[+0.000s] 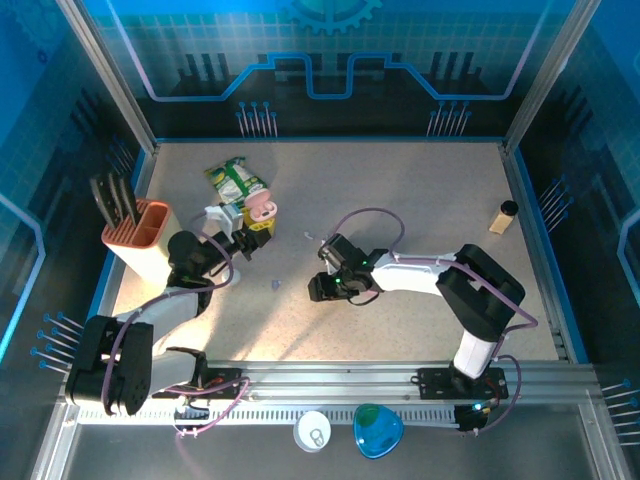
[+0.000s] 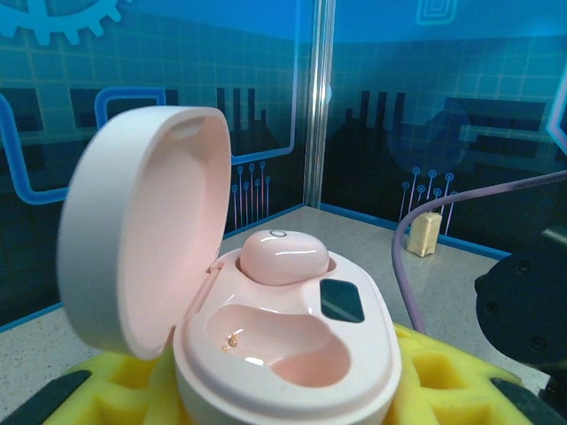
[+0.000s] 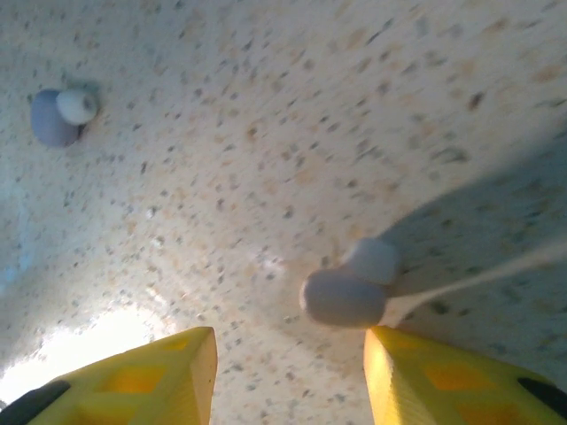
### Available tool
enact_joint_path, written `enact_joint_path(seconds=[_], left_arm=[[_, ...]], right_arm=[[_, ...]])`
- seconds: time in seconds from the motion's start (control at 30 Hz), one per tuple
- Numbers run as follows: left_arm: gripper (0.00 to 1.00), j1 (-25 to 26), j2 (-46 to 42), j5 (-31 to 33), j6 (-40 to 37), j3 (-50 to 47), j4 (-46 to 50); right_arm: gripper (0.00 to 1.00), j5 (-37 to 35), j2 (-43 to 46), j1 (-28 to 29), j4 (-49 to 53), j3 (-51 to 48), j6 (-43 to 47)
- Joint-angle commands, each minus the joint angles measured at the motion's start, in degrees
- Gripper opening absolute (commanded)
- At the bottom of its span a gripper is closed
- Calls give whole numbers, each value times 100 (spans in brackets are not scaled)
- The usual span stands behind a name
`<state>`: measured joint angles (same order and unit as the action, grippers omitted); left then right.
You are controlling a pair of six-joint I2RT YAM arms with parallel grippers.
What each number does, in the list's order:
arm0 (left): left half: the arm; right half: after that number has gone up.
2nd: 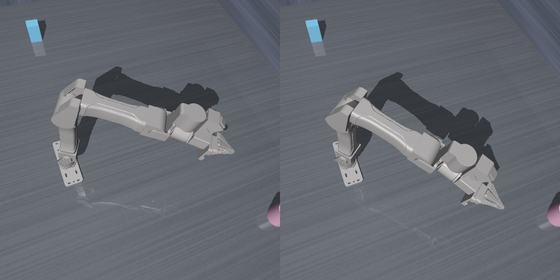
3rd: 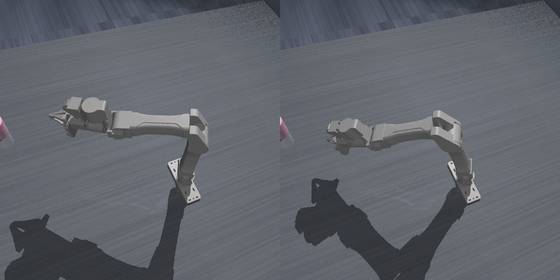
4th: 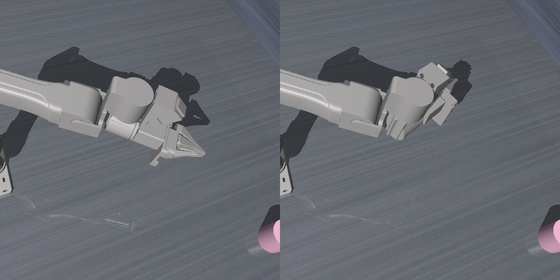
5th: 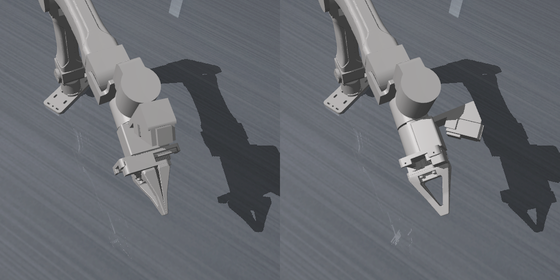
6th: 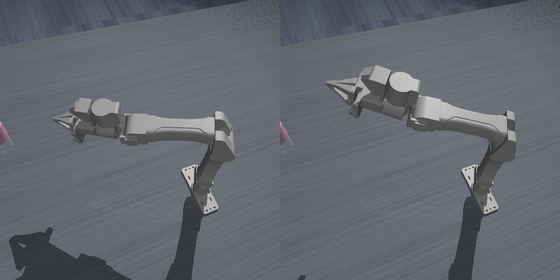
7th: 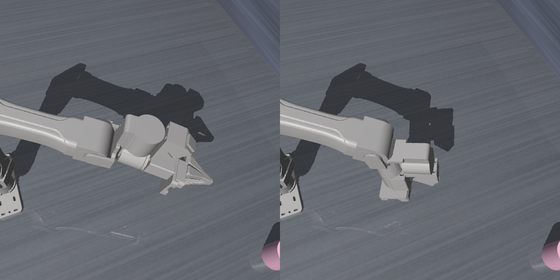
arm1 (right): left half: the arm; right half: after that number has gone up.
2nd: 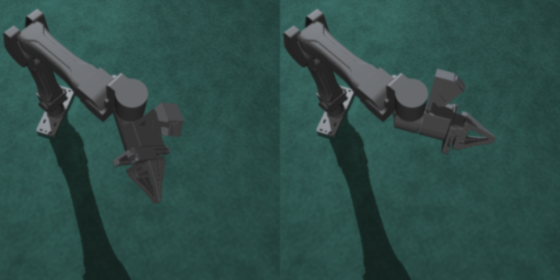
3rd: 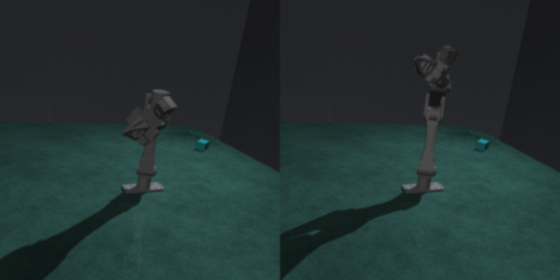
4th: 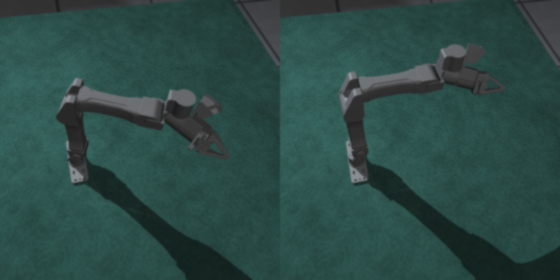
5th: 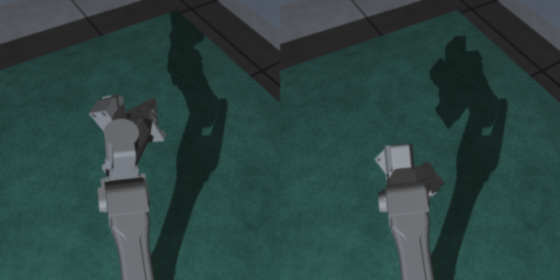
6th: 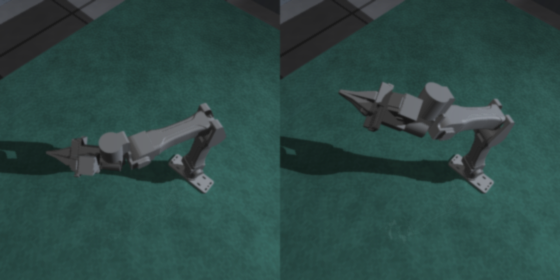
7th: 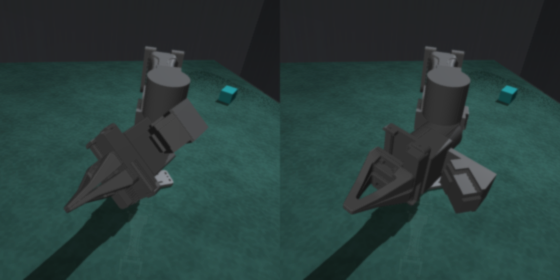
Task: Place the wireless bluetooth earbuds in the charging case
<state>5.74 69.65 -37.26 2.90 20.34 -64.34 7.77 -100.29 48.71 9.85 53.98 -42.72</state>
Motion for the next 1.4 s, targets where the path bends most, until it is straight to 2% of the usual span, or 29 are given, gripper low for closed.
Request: enact_joint_path(seconds=[0.0, 0.13, 0.27, 0.4, 0.53, 0.67, 0.87, 1.07, 1.37], left_arm=[[33, -44, -78, 60, -104, -47, -44], [33, -46, -67, 100, -116, -56, -47], [33, -74, -65, 178, -84, -58, -33], [33, -124, -15, 277, 15, -82, -130], [33, -219, 36, 331, 181, -125, -293], [32, -340, 73, 325, 325, -122, -369], [32, -407, 54, 319, 370, -146, -387], [32, -420, 32, 306, 337, -144, -327], [32, -428, -22, 333, 260, -124, -184]], right_arm=[[50, 251, 16, 112, -185, 130, -225], [51, 397, -105, 200, -510, 202, -166], [51, 137, 90, 213, -287, 199, 80], [52, -373, 418, 242, 211, 218, 735], [54, -1058, 580, 249, 820, 353, 2122], [49, -1887, 502, 370, 1480, 655, 3918], [45, -2234, 160, 566, 1877, 1071, 5376], [44, -2400, -388, 622, 2064, 1511, 5786], [41, -2009, -910, 628, 2156, 1782, 5882]])
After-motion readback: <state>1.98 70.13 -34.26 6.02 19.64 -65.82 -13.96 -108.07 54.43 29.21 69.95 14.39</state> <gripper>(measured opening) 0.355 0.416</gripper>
